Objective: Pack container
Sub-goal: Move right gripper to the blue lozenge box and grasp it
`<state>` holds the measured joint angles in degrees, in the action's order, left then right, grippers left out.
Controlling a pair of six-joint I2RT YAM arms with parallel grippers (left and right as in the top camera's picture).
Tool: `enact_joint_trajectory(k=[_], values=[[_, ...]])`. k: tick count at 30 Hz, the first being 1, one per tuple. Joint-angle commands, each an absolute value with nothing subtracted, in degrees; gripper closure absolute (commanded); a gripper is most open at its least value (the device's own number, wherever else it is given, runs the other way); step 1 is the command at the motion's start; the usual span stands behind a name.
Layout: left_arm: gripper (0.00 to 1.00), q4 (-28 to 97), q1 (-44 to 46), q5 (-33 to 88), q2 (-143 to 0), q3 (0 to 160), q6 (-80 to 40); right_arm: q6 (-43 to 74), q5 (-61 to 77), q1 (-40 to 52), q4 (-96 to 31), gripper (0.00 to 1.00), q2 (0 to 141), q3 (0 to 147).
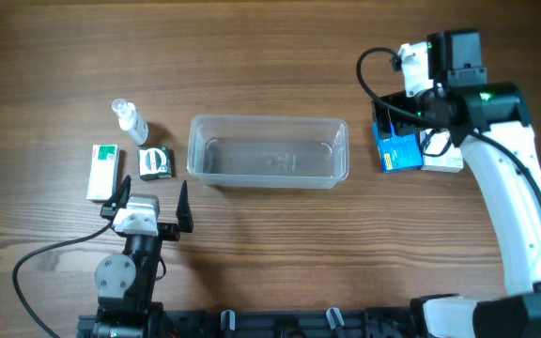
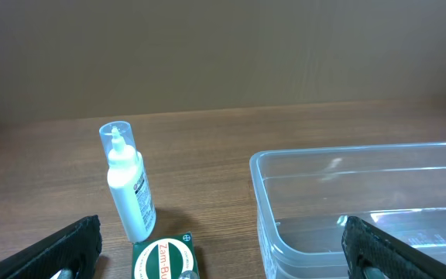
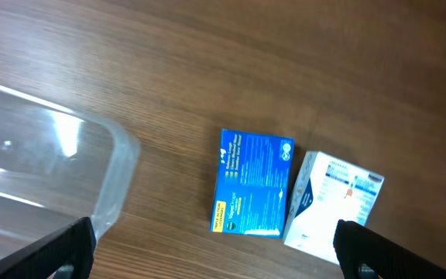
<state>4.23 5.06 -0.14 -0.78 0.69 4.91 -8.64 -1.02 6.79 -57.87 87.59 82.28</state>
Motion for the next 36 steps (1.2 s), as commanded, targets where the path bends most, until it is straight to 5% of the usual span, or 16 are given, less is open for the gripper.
enact_joint_trajectory(k=[1,15,36], values=[[0.00,4.05,4.64,-0.89,-0.16,0.32,5.76,-2.70,-4.91,4.82,-58.17,0.00,93.06,83.13],[0.00,4.08,4.64,-0.89,-0.16,0.32,5.78,1.72,-4.05,3.29,-58.89,0.00,107.94,82.19],[0.00,4.05,4.64,-0.89,-0.34,0.32,5.78,0.19,-4.40,2.28,-42.85,0.00,108.44,68.47]])
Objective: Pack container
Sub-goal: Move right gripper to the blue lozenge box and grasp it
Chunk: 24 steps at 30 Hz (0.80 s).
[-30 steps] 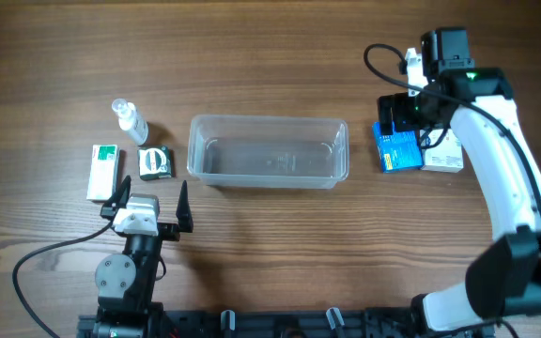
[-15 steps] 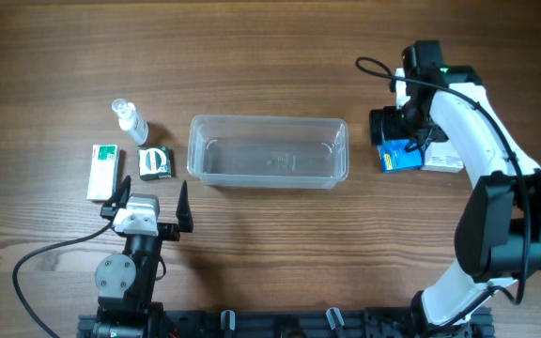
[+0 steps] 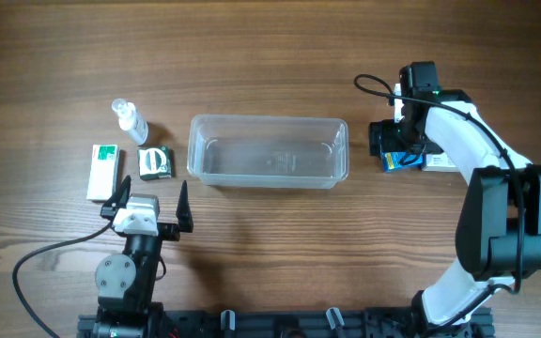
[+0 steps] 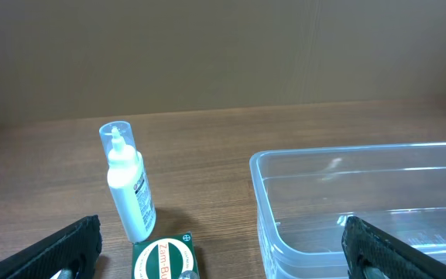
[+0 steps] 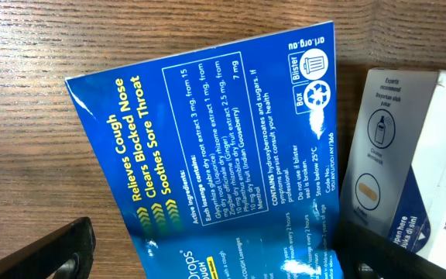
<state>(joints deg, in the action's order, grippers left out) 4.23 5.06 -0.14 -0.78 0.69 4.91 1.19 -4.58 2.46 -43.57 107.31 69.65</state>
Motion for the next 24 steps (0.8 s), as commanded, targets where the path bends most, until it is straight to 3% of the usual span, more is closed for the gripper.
enact_joint_trajectory(k=[1,21,24], values=[[0.00,4.05,4.64,-0.89,-0.34,0.34,5.78,0.16,-4.10,2.26,-42.19,0.00,108.44,67.61],[0.00,4.08,4.64,-0.89,-0.36,0.32,5.78,0.10,0.08,2.28,-40.73,0.00,108.44,65.17],[0.00,4.08,4.64,-0.89,-0.36,0.34,5.78,0.14,0.08,2.28,-40.77,0.06,108.44,65.17]])
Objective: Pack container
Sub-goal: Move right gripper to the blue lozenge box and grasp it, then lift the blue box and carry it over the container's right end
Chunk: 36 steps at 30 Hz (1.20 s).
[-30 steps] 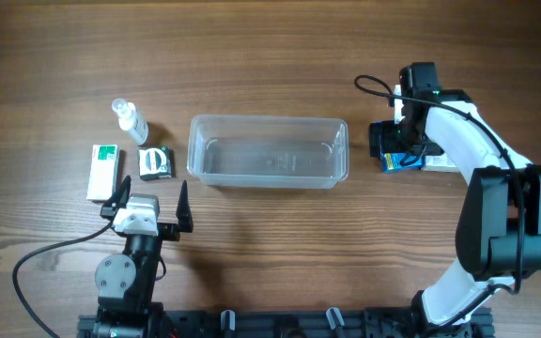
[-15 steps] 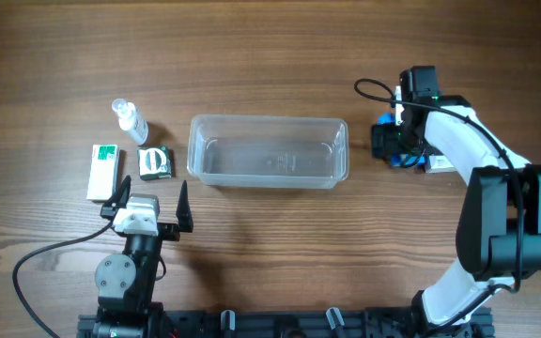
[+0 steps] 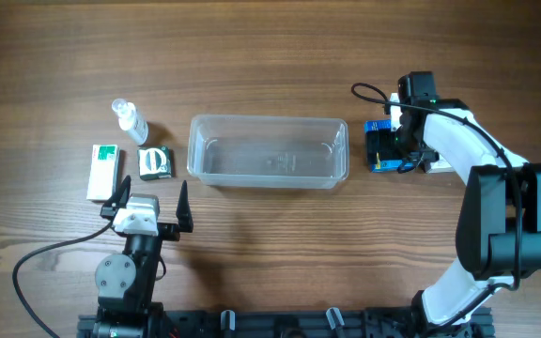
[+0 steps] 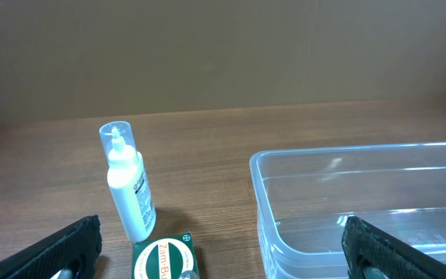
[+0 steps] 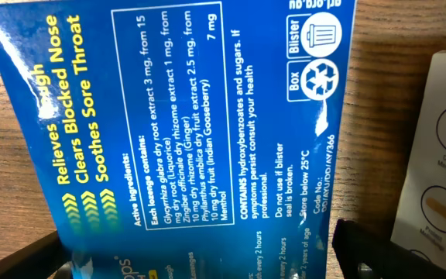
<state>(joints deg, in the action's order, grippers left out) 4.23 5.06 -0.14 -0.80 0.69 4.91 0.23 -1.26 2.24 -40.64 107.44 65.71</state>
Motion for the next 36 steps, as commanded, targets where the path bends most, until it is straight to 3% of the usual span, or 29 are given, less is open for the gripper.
enact_joint_trajectory(k=[1,6,8,24,36], values=[[0.00,4.08,4.64,-0.89,-0.36,0.32,5.78,0.14,0.08,2.28,-40.80,0.07,108.44,65.17],[0.00,4.08,4.64,-0.89,-0.36,0.32,5.78,0.14,0.08,2.28,-41.08,0.25,108.44,65.17],[0.00,4.05,4.64,-0.89,-0.36,0.34,5.78,0.14,0.05,2.28,-40.95,0.27,108.44,65.19],[0.00,4.08,4.64,-0.89,-0.36,0.34,5.78,5.13,0.08,3.88,-55.64,0.28,105.65,80.27],[0.00,4.05,4.64,-0.89,-0.36,0.32,5.78,17.23,4.40,13.45,-65.93,0.28,94.78,94.13]])
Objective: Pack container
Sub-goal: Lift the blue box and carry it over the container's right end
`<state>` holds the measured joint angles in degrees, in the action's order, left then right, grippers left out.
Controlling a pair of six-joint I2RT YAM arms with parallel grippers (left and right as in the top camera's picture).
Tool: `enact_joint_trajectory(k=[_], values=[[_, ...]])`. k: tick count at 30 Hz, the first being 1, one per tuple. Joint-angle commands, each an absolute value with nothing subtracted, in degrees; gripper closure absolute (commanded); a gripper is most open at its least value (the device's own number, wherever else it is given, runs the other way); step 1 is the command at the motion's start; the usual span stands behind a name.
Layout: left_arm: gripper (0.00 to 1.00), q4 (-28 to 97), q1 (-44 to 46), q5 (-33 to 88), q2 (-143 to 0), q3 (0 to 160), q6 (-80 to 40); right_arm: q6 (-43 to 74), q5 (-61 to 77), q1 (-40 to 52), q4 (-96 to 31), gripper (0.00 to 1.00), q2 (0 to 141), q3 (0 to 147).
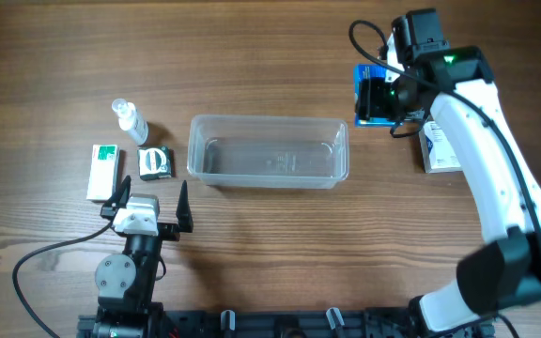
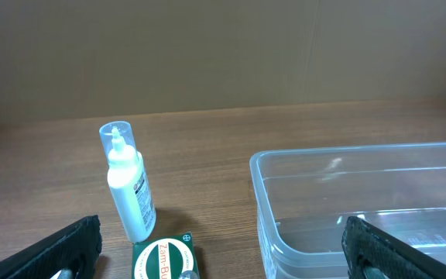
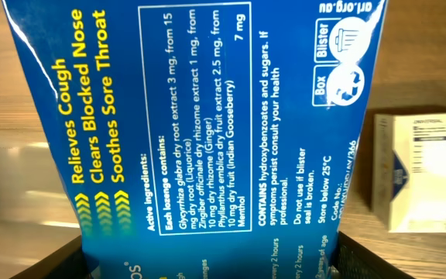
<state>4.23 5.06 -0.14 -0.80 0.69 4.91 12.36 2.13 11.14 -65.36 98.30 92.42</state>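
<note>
The clear plastic container (image 1: 268, 150) sits mid-table, nothing in it. My right gripper (image 1: 376, 99) is shut on the blue lozenge box (image 3: 200, 124), held in the air just past the container's far right corner. A white box (image 1: 437, 148) lies on the table to the right, also seen small at the edge of the right wrist view (image 3: 424, 170). On the left stand a white dropper bottle (image 2: 128, 182), a green round-label box (image 2: 165, 258) and a white-green box (image 1: 102, 172). My left gripper (image 1: 148, 203) rests open near the front edge, behind those items.
The right arm (image 1: 482, 141) reaches over the table's right side. A black cable (image 1: 45, 252) trails at the front left. Bare wood lies in front of the container (image 1: 280, 244).
The right gripper was down on the table around the blue box beside the white box. Now it holds the blue box lifted, farther back and off the table. The left arm is unchanged.
The right gripper hung open above the blue and white boxes. It then stood low over the blue box, then closer around it on the table. Now the blue box is held up in the air near the container's far right corner.
</note>
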Motion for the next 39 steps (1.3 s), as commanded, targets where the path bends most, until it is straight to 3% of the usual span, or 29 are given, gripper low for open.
enact_joint_trajectory(k=[1,13,20,39], values=[[0.00,4.08,4.64,-0.89,-0.36,0.34,5.78,19.70,4.40,15.22,-66.35,0.29,93.60,94.13],[0.00,4.05,4.64,-0.89,-0.36,0.34,5.78,35.16,-4.38,33.89,-64.88,0.28,93.56,89.84],[0.00,4.08,4.64,-0.89,-0.36,0.34,5.78,36.21,-7.25,34.44,-55.24,0.28,93.89,80.25],[0.00,4.08,4.64,-0.89,-0.36,0.34,5.78,37.17,-13.54,34.44,-56.84,0.28,102.48,80.01]])
